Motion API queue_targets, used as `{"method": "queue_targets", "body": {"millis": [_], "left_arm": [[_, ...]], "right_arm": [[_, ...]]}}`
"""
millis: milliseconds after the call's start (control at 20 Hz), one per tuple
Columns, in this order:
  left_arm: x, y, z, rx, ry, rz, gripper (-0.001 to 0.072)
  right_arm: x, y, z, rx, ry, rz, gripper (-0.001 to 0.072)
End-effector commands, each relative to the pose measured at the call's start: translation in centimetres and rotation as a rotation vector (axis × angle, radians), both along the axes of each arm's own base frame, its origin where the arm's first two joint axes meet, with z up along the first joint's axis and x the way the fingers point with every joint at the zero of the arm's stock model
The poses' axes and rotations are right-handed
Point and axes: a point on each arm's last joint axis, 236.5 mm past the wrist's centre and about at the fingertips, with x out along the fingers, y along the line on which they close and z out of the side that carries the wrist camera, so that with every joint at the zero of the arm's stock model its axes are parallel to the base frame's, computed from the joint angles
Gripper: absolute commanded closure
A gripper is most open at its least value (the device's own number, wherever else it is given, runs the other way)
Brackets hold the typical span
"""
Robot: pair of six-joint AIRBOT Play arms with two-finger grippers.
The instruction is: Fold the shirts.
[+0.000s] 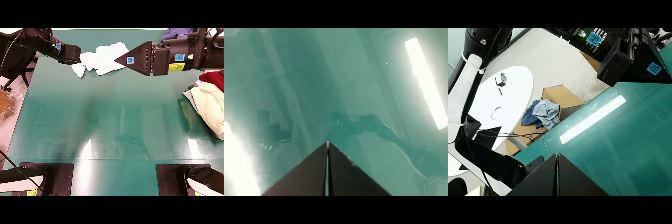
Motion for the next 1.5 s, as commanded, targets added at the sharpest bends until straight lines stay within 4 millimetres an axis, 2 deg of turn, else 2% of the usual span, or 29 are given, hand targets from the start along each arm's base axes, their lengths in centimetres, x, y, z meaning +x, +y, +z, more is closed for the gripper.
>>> {"method": "queue_targets", "body": {"millis": [0,700,800,900,1100,1300,1400,1450], "left_arm": [[0.0,0.0,0.0,0.0,-0.001,0.0,0.0683],[0.0,0.0,0.0,0.0,-0.001,0.0,0.0682],[0.3,-0.1,0.3,-0.007,-0.015,0.004,0.0683],[2.2,-0.5,2.0,-0.054,-0.112,0.034,0.0682],[4.9,-0.9,5.2,-0.134,-0.264,0.079,0.0683],[6.4,-1.0,7.3,-0.179,-0.357,0.107,0.0682],[6.7,-0.1,6.8,-0.128,-0.366,0.119,0.0683],[6.5,0.3,5.7,-0.1,-0.329,0.124,0.0682]], "right_arm": [[0.0,0.0,0.0,0.0,0.0,0.0,0.0687],[0.1,0.0,0.1,0.003,-0.001,-0.003,0.0687],[1.6,-0.1,1.0,0.041,-0.021,-0.065,0.0687],[2.8,-0.3,2.1,0.083,-0.034,-0.119,0.0687],[2.6,-0.2,2.0,0.086,-0.025,-0.108,0.0687],[3.8,0.0,1.0,0.072,-0.011,-0.125,0.0688],[4.8,0.3,-0.9,0.025,0.003,-0.128,0.0688],[4.8,0.5,-1.9,0.0,0.02,-0.11,0.0688]]}}
